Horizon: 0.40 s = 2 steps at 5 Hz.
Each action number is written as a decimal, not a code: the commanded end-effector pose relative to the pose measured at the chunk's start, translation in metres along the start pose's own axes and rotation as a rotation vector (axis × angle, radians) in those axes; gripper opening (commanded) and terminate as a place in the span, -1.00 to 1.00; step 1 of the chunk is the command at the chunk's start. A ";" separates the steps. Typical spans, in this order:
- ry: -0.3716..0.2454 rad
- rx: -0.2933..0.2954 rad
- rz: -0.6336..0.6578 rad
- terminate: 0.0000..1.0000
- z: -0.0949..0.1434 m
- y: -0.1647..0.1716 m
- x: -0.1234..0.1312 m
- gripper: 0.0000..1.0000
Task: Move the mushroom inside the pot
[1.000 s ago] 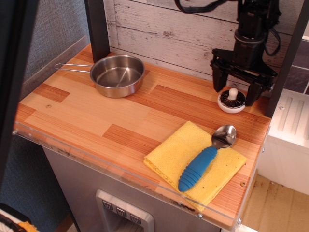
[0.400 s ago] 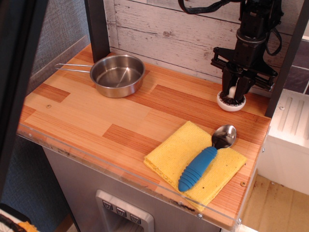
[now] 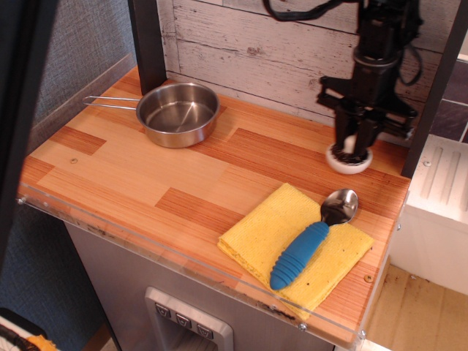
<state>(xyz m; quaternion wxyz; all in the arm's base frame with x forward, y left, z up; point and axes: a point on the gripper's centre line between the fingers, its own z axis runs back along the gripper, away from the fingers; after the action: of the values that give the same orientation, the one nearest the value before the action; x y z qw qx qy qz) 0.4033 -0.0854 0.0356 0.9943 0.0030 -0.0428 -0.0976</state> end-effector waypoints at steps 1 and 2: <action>-0.130 0.069 0.221 -1.00 0.079 0.072 -0.048 -1.00; -0.131 0.085 0.353 -1.00 0.082 0.114 -0.076 -1.00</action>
<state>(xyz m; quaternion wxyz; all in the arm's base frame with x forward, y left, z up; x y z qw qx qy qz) 0.3474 0.0479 0.0938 0.9928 0.0284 -0.0815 0.0835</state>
